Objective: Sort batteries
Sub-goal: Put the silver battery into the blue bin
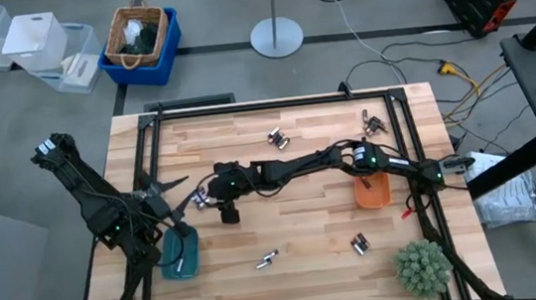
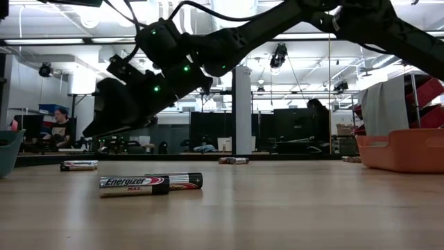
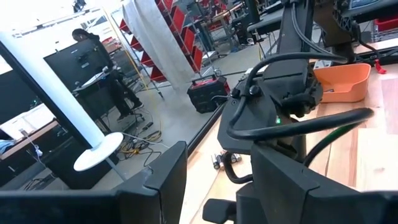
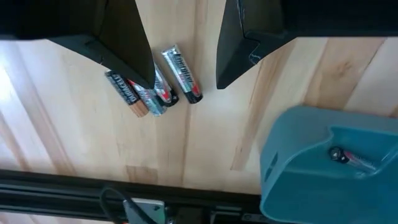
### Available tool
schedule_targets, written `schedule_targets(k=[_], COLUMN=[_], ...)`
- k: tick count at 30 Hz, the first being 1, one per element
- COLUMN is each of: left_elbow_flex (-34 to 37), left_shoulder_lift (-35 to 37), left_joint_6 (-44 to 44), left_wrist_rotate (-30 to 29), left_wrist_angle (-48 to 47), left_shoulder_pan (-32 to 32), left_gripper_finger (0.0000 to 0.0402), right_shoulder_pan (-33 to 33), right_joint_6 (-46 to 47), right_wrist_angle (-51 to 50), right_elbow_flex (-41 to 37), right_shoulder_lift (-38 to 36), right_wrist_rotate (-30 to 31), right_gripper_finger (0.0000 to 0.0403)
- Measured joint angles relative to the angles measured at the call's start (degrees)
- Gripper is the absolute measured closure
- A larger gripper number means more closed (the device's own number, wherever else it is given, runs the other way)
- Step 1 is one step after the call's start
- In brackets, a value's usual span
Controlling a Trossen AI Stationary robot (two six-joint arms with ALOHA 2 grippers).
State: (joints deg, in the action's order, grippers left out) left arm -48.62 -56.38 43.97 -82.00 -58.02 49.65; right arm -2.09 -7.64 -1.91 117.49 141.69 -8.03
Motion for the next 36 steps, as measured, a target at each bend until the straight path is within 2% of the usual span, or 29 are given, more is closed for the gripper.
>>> schedule_targets(k=[9,14,30,36], left_elbow_flex=[0.00,0.00,0.00,0.00], left_shoulder_lift=[-0.02,0.00,0.00,0.00], left_joint_6=[-0.07,-0.44,-0.44,-0.44], left_wrist_rotate=[-0.20,-2.60,-4.55,-4.59], left_wrist_angle=[0.01,0.05,0.07,0.08], left_shoulder_pan=[0.00,0.00,0.00,0.00], left_gripper_finger=[0.0245,0.0245,0.0245,0.0245], right_shoulder_pan=[0.66,1.09,1.07,1.07], right_joint_6=[-2.14,-2.88,-2.42,-2.44], right_wrist_angle=[4.58,6.02,17.59,17.14], right_elbow_flex=[-0.09,-0.51,-8.03,-8.58], right_shoulder_lift=[0.00,0.00,0.00,0.00], right_wrist_rotate=[0.03,0.07,0.52,0.68], right_gripper_finger=[0.0239,0.0239,0.0256,0.0250])
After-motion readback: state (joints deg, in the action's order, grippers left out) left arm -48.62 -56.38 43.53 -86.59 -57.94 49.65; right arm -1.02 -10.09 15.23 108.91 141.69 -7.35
